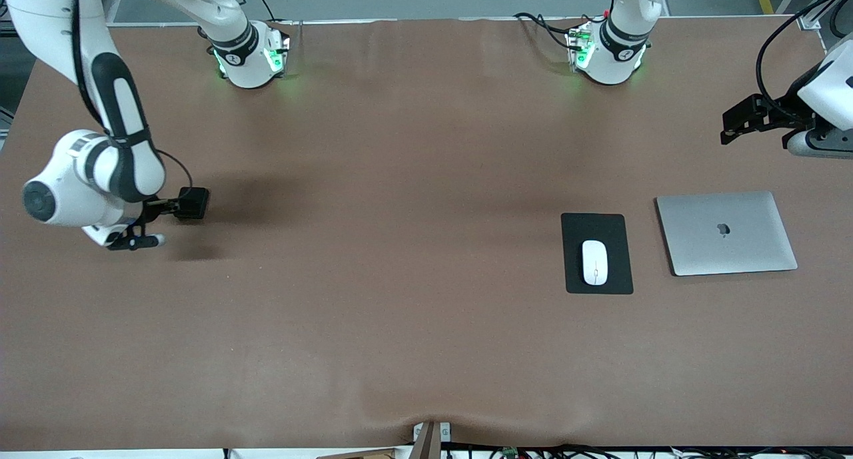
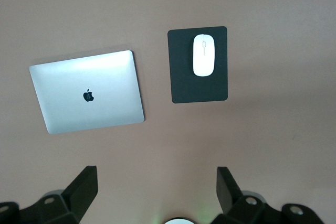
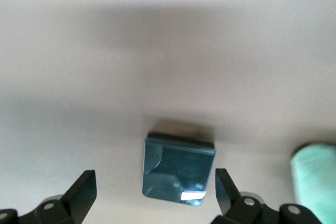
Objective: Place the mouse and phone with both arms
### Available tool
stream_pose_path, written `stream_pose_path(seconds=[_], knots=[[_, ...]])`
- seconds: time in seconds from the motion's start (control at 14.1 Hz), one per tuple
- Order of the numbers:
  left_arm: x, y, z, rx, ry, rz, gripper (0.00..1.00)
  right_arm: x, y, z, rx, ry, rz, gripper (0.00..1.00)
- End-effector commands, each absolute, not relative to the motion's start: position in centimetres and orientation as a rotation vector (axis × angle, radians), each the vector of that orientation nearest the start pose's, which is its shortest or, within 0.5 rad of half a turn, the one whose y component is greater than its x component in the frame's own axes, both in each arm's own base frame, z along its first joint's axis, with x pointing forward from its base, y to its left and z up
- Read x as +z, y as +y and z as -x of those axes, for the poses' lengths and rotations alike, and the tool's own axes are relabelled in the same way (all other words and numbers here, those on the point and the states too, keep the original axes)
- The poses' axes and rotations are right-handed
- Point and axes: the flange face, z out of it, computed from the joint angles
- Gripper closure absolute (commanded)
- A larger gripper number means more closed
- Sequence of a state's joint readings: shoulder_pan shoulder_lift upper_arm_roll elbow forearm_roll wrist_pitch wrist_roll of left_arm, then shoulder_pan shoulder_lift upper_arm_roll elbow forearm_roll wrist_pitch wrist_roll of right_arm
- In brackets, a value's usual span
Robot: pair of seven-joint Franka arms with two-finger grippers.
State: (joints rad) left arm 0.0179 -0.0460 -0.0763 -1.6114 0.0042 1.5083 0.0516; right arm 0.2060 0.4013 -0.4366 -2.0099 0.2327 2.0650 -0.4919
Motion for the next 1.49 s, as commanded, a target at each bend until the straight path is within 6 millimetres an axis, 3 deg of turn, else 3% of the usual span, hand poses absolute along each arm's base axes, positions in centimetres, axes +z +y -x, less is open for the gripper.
stream_pose_path(seconds=[0.0,0.21,0.36,0.5,0.64,0.85,1.28,1.35,1.42], knots=[[62.7,-3.2,-53.2,0.079,0.177,3.125,0.0,29.6,-11.1,-60.0,0.281,-0.379,2.969,0.0],[62.6,-3.2,-53.2,0.082,0.177,3.127,0.0,36.8,-10.7,-64.3,0.194,-0.435,2.957,0.0],[62.6,-3.3,-53.2,0.082,0.175,3.127,0.0,41.1,-10.5,-66.0,0.077,-0.471,2.984,0.0],[62.5,-3.3,-53.1,0.089,0.172,3.128,0.0,45.0,-11.2,-66.4,0.014,-0.473,2.995,0.0],[62.4,-3.0,-53.2,0.096,0.177,3.13,0.0,50.3,-11.9,-66.4,-0.04,-0.474,2.991,0.0],[62.3,-2.6,-53.6,0.097,0.095,3.15,0.0,55.5,-11.4,-65.2,-0.018,-0.503,2.981,0.0],[62.9,-2.8,-52.7,0.123,0.095,3.145,0.0,62.6,-12.1,-59.4,0.094,-0.478,2.944,0.0],[63.0,-3.7,-52.6,0.125,0.12,3.136,0.0,63.7,-11.5,-58.2,0.129,-0.419,2.951,0.0],[63.6,-3.3,-52.3,0.109,0.111,3.137,0.0,64.7,-11.0,-57.2,0.153,-0.32,2.957,0.0]])
